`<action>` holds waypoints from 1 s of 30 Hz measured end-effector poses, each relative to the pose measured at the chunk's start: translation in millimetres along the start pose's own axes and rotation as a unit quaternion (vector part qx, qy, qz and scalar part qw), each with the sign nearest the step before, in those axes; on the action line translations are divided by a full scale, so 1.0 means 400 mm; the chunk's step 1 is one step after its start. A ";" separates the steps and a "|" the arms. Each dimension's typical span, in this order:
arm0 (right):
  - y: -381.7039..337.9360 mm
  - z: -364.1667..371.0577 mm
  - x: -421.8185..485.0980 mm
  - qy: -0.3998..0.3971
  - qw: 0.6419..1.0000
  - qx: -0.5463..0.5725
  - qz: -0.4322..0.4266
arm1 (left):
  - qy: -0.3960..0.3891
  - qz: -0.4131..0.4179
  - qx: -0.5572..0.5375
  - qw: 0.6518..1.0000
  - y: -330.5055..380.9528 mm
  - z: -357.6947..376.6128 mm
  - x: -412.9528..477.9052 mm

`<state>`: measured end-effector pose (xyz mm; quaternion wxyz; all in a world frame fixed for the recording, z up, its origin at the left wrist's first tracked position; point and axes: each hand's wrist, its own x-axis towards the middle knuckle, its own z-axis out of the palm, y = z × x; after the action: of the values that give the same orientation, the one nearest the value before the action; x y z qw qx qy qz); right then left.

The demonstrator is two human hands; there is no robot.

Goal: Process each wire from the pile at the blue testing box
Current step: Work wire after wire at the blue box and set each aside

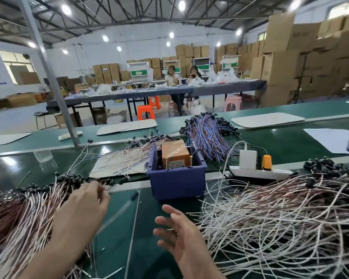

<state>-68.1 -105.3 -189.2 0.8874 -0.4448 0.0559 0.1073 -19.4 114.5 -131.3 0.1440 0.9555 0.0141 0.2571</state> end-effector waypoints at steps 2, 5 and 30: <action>0.001 -0.002 -0.002 0.001 1.000 -0.009 0.001 | 0.006 -0.020 0.045 0.999 -0.012 0.028 -0.004; 0.001 -0.004 -0.004 0.001 1.000 -0.012 0.005 | 0.007 -0.062 0.010 0.998 -0.033 0.044 -0.002; -0.009 -0.031 -0.009 0.005 0.976 -0.135 -0.173 | 0.046 0.390 0.051 0.918 0.106 -0.005 -0.078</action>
<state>-70.8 -118.0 -193.1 0.8241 -0.5639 -0.0327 -0.0430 -49.5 71.1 -133.0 -0.0173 0.8784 -0.3401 0.3352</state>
